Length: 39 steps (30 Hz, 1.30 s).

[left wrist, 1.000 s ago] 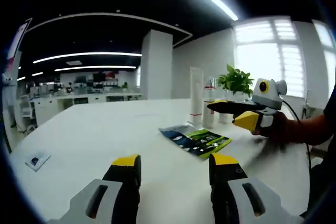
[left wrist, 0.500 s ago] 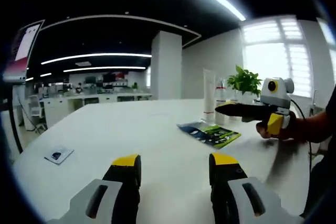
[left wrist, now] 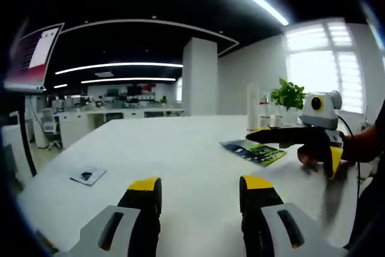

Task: Arrange the skincare products in the storage area until every visible bottle or jar stands upright without overlapping.

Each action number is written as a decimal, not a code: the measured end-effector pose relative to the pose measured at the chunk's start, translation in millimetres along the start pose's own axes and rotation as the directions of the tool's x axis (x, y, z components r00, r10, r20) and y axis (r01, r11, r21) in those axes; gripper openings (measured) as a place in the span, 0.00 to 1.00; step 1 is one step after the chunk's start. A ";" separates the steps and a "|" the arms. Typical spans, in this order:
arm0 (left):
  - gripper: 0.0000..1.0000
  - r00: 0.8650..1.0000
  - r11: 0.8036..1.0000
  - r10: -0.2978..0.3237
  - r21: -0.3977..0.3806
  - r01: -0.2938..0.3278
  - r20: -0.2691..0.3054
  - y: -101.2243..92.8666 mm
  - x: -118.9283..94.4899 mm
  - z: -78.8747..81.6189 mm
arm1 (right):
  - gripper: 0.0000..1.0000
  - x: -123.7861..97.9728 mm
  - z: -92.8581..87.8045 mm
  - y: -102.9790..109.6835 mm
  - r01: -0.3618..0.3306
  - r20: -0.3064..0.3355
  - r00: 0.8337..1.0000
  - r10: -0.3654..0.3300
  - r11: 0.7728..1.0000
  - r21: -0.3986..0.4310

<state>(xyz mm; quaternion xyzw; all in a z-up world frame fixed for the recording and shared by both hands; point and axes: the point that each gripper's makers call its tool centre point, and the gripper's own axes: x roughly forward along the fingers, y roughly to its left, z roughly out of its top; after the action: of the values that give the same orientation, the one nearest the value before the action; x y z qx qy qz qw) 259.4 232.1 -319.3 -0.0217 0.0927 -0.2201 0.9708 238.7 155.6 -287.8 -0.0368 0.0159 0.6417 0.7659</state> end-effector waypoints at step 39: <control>0.46 0.943 0.944 0.331 -0.017 -0.330 0.035 97.4 -47.8 -0.7 | 0.41 133.0 -3.7 -40.9 -0.057 -0.142 0.989 0.051 0.998 -0.038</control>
<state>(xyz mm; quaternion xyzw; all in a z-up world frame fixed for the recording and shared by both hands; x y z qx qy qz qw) 258.2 340.6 -319.9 -0.0154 0.0780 -0.0533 0.9954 302.4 278.8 -299.5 -0.0977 0.0572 0.6581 0.7444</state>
